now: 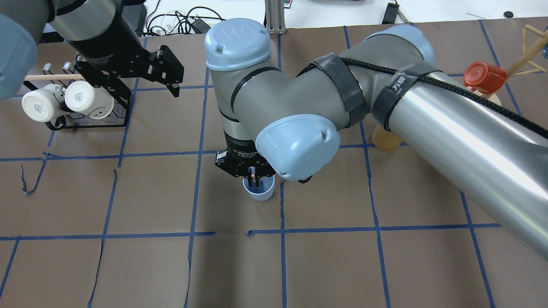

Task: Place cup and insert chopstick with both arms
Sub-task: 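Lower the pink chopstick into the light blue cup and release it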

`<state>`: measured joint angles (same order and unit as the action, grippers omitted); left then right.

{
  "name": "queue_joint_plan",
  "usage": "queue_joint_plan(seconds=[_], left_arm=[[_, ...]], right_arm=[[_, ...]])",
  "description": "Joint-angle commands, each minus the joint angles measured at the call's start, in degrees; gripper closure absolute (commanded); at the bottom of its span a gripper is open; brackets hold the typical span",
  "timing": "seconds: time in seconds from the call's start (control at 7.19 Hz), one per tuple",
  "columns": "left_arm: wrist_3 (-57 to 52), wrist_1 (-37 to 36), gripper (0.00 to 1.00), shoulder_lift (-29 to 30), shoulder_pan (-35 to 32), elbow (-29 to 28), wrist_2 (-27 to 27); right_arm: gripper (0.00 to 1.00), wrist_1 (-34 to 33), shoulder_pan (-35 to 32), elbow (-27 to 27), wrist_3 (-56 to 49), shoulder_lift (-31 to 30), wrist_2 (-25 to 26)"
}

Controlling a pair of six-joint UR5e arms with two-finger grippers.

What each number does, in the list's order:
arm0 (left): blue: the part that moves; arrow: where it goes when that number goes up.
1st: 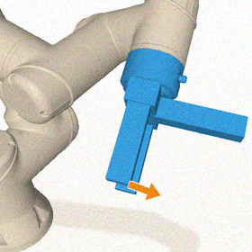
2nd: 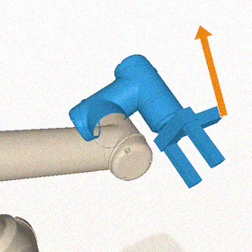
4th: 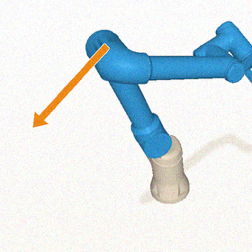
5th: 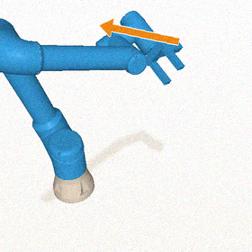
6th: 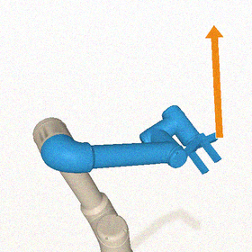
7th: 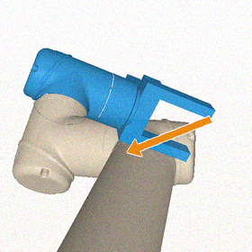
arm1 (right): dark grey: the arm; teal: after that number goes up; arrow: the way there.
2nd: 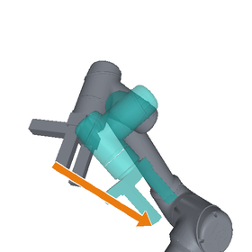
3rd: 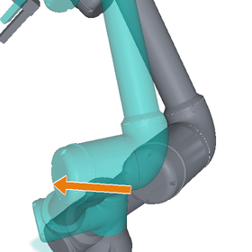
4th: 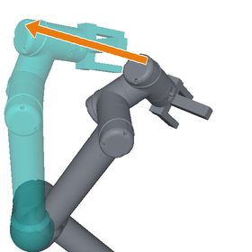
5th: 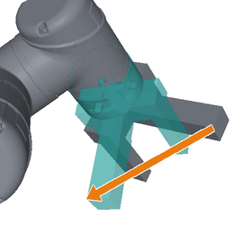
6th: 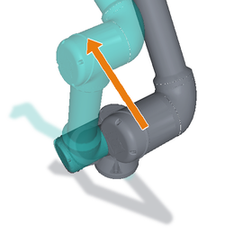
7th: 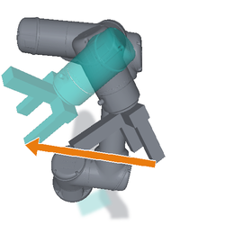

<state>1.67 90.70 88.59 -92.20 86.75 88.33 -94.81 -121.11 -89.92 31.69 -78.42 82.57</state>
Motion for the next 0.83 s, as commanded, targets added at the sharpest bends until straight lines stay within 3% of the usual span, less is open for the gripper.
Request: queue_joint_plan(seconds=[0.0, 0.42, 0.7], left_arm=[[0.0, 0.0, 0.00, 0.0, 0.0, 0.0, -0.1], [0.0, 0.0, 0.00, 0.0, 0.0, 0.0, -0.1], [0.0, 0.0, 0.00, 0.0, 0.0, 0.0, -0.1]], right_arm=[[0.99, -1.0, 0.0, -0.4, -0.2, 0.0, 0.0], [0.96, -1.8, 0.0, -1.9, -0.3, 0.4, 0.1], [0.87, -8.6, 0.0, -4.2, -0.4, 0.5, 0.3]])
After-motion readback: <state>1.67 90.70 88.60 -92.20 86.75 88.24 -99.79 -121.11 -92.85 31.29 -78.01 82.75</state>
